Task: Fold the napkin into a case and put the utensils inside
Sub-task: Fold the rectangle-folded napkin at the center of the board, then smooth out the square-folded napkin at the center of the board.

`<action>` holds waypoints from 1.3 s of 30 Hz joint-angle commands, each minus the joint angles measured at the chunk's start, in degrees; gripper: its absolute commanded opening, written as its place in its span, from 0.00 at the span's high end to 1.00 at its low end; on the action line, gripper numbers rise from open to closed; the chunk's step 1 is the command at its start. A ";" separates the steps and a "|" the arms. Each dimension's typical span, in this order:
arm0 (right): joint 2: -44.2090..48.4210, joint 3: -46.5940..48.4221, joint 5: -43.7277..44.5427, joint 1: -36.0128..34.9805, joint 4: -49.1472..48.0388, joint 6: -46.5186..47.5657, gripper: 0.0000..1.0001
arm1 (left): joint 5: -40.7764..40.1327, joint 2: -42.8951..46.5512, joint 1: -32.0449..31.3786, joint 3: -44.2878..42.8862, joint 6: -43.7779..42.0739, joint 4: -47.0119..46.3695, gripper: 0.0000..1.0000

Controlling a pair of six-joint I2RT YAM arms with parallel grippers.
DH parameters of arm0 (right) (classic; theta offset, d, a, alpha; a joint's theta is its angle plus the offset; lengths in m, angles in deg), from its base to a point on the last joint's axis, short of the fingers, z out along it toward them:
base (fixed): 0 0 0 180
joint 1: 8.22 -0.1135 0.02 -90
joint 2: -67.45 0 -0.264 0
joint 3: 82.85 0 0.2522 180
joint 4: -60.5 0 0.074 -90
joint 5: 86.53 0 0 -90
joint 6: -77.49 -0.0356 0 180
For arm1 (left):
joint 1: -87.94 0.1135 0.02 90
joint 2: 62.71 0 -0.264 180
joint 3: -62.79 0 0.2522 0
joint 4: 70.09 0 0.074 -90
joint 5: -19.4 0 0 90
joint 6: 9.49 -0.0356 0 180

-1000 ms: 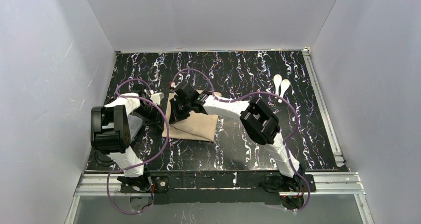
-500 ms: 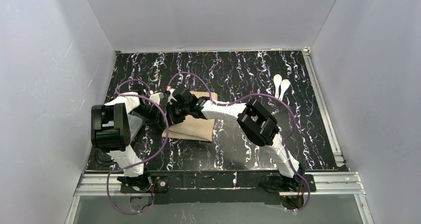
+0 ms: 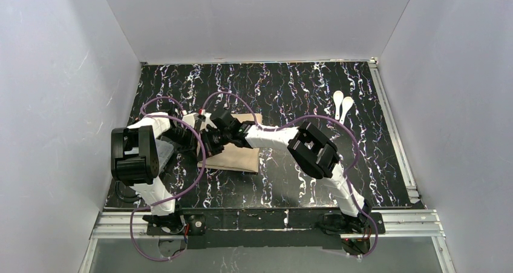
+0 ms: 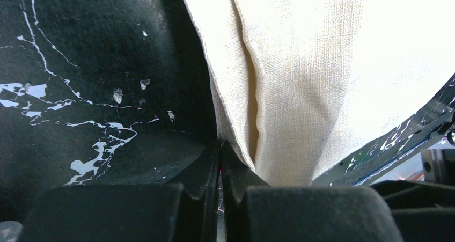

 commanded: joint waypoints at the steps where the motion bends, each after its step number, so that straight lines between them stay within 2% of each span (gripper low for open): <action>1: 0.68 -1.24 -1.07 -0.37 -1.10 0.50 0.99 | -1.16 1.32 0.38 -0.48 -0.49 0.73 1.00; 4: -0.79 -0.92 -1.22 -0.41 -0.19 0.85 0.97 | -1.59 1.83 0.64 -1.22 -0.77 1.44 1.00; 6: -1.56 -0.19 -1.33 -0.37 0.06 0.91 0.88 | -2.06 1.96 0.79 -2.39 -1.05 2.29 1.00; 9: -1.73 1.29 -1.40 -0.42 0.21 1.01 0.69 | -2.92 2.67 0.95 -3.88 -1.69 3.64 1.00; 11: -1.38 2.23 -1.49 -0.39 0.22 0.80 0.50 | -3.75 3.35 1.03 -4.88 -2.10 4.54 1.00; 14: -0.68 3.13 -1.99 -0.14 -0.15 0.06 0.34 | -4.47 4.00 1.33 -7.03 -2.40 6.76 0.96; 17: 1.28 3.31 -4.54 0.94 -0.97 -1.32 0.26 | -4.74 5.07 2.25 -9.43 -3.20 9.53 0.92; 20: 3.74 3.09 -8.66 2.88 -2.88 -3.51 0.23 | -5.46 5.68 3.07 -11.66 -4.37 11.50 0.91; 25: 8.99 0.85 -12.14 6.98 -1.91 -3.63 0.20 | -4.47 6.11 3.62 -14.86 -5.03 14.71 0.89; 29: 13.82 -1.16 -9.20 12.55 4.97 1.28 0.21 | 0.17 6.10 3.44 -14.80 -3.80 16.16 0.87; 32: 14.12 -0.77 -6.48 18.37 11.95 5.51 0.31 | 2.70 5.96 1.27 -13.73 -3.02 16.43 0.86; 35: 13.73 -3.98 -7.73 23.29 12.17 6.81 0.46 | 3.68 5.76 -2.19 -11.91 -2.45 16.14 0.85; 39: 11.38 -6.71 -9.67 26.06 11.62 9.56 0.64 | 2.06 5.04 -7.32 -9.17 -2.60 14.47 0.85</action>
